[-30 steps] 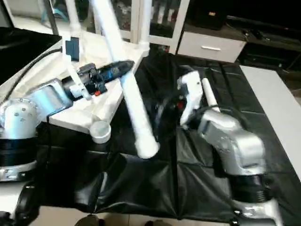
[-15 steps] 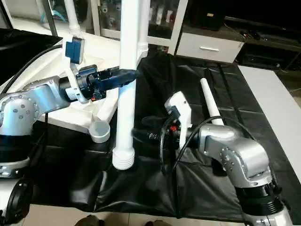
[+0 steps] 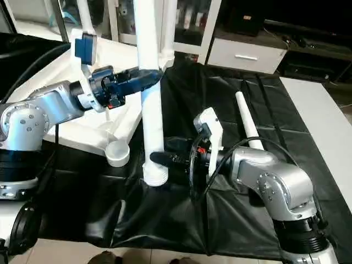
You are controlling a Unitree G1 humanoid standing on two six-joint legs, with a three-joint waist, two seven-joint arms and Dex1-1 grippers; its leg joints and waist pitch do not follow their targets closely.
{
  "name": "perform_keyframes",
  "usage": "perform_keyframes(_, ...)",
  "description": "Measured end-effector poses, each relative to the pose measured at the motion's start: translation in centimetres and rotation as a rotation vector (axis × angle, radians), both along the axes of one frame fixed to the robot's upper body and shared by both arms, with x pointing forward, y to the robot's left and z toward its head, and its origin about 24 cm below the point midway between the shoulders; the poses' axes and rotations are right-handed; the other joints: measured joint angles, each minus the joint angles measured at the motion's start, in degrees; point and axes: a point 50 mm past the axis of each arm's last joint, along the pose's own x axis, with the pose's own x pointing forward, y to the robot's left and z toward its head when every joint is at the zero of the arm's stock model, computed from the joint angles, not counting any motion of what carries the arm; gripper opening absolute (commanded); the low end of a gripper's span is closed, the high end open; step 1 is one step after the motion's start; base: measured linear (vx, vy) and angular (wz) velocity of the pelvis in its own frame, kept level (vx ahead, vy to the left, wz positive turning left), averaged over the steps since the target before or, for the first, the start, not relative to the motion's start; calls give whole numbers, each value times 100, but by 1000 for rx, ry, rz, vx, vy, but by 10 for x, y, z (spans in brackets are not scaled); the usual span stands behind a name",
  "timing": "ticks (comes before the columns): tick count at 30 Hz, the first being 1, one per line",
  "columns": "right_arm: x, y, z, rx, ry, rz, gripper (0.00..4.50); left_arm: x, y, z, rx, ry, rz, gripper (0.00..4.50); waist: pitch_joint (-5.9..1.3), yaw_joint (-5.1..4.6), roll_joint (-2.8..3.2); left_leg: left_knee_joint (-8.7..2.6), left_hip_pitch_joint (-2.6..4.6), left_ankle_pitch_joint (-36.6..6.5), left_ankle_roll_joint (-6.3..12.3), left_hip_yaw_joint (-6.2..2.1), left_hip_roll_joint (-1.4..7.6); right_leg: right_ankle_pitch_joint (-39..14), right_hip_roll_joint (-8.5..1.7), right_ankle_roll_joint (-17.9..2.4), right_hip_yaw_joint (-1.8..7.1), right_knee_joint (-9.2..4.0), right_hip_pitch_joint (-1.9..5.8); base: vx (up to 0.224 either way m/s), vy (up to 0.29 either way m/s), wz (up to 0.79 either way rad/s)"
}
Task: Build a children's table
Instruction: Pick table leg
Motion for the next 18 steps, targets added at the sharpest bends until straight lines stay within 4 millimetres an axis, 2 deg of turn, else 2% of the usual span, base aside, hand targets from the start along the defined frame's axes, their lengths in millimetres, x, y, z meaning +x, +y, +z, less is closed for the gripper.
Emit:
perform_keyframes(6, -1, 2, -2, -10, 5, 10, 331, 0, -3, 0, -13, 1, -8, 172, 0, 2, 0, 0, 0, 1, -1, 0, 0, 0, 0, 0, 0, 0, 0, 0, 0, 0)
perform_keyframes(7, -1, 3, -3, -15, 7, 13, 304, 0, -3, 0, -15, 1, -10, 172, 0, 2, 0, 0, 0, 1, -1, -1, 0, 0, 0, 0, 0, 0, 0, 0, 0, 0)
perform_keyframes(11, -2, 5, -5, -24, 23, 23, 284, -1, -5, 0, -23, 1, -24, 172, 0, 3, 0, 0, -1, 1, -1, -1, 0, 0, 0, 0, 0, 0, 0, 0, 0, 0)
perform_keyframes(13, -2, 5, -5, -25, 25, 24, 254, -2, -6, 0, -25, -2, -29, 172, 0, 3, 0, 0, -2, 0, -1, -1, 0, 0, 0, 0, -1, -2, 0, 0, 0, 0)
perform_keyframes(15, -2, 5, -5, -25, 25, 24, 249, -2, -7, 1, -32, -2, -36, 172, 0, 2, 0, 0, -1, 1, -1, -1, 0, 0, 0, 0, -1, -1, 0, 0, 0, 0)
perform_keyframes(18, -2, 5, -5, -26, 25, 23, 214, -3, -7, 1, -37, -1, -41, 172, 0, 2, 0, 0, -1, 1, -2, -1, 0, 0, 0, 0, -1, -1, 0, 0, 0, 0)
